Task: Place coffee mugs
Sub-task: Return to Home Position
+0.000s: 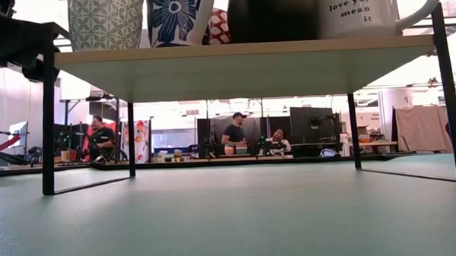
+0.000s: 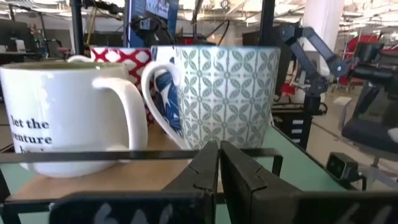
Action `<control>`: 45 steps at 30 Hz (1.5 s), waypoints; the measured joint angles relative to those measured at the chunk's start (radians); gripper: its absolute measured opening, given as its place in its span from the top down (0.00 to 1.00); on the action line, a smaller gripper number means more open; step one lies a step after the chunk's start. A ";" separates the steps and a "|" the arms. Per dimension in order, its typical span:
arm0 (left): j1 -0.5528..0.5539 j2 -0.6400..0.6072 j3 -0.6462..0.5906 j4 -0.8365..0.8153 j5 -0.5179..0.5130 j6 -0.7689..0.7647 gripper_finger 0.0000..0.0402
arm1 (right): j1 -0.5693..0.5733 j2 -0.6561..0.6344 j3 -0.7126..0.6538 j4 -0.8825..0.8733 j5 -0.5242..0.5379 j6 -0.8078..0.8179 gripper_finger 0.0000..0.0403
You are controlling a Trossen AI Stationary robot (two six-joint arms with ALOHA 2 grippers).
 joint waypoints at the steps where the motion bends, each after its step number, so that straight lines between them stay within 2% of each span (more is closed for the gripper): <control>1: 0.000 0.000 0.002 0.001 0.000 0.000 1.00 | 0.000 0.000 0.000 0.000 0.000 0.000 0.83; 29: 0.000 0.006 0.008 -0.004 0.002 -0.001 1.00 | 0.000 -0.004 0.000 -0.003 0.000 0.000 0.83; 36: 0.000 0.006 0.008 -0.004 0.002 -0.001 1.00 | 0.000 -0.069 -0.008 -0.003 0.000 0.001 0.83; 42: 0.000 0.006 0.008 -0.004 0.002 -0.001 1.00 | 0.000 -0.190 -0.083 0.001 0.000 0.096 0.83; 44: 0.000 0.006 0.008 -0.004 0.002 -0.001 1.00 | 0.000 -0.235 -0.108 -0.018 0.003 0.058 0.83; 45: 0.000 0.006 0.008 -0.003 0.002 -0.002 1.00 | -0.001 -0.258 -0.108 -0.034 0.012 -0.012 0.83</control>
